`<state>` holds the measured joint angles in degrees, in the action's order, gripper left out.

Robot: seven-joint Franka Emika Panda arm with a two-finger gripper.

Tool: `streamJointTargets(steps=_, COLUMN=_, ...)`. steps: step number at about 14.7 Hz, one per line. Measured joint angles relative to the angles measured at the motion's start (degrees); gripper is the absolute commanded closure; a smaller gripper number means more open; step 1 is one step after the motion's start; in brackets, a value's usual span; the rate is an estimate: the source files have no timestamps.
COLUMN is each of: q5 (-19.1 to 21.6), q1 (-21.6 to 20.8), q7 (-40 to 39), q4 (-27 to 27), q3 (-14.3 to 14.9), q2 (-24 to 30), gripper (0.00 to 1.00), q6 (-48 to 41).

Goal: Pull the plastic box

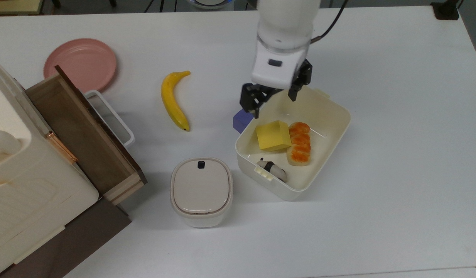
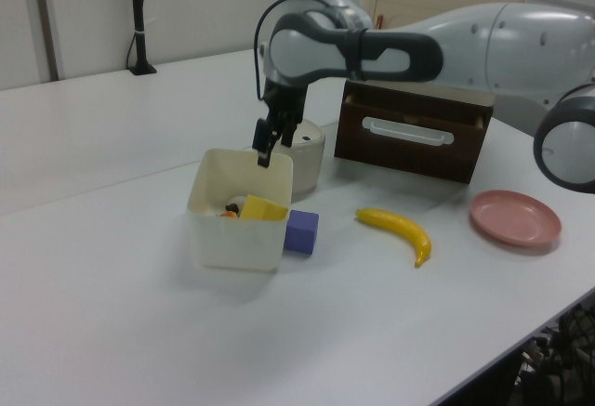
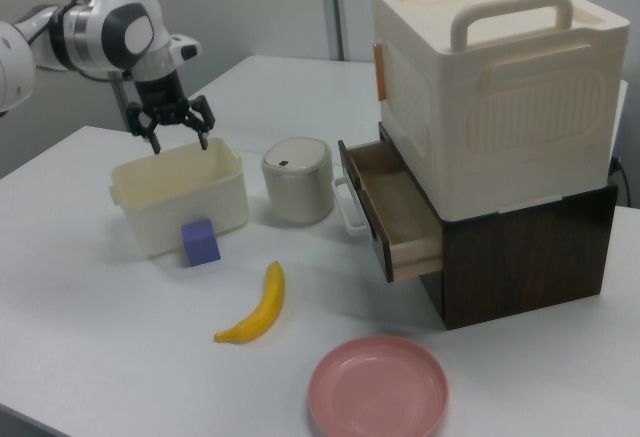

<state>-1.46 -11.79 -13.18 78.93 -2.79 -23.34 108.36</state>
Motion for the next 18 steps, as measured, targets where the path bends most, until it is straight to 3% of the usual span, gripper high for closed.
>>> streamJointTargets(steps=6, q5=0.0, q1=8.2, q7=10.2, q4=0.5, q3=0.1, q2=8.6, gripper=0.0, q6=-14.2)
streamJointTargets(steps=12, q5=0.0, q1=11.7, q7=11.9, q4=4.7, q3=0.1, q2=13.0, gripper=0.0, q6=-14.8)
streamJointTargets(steps=18, q5=0.0, q1=14.7, q7=11.9, q4=5.1, q3=0.1, q2=13.1, gripper=0.0, q6=-14.8)
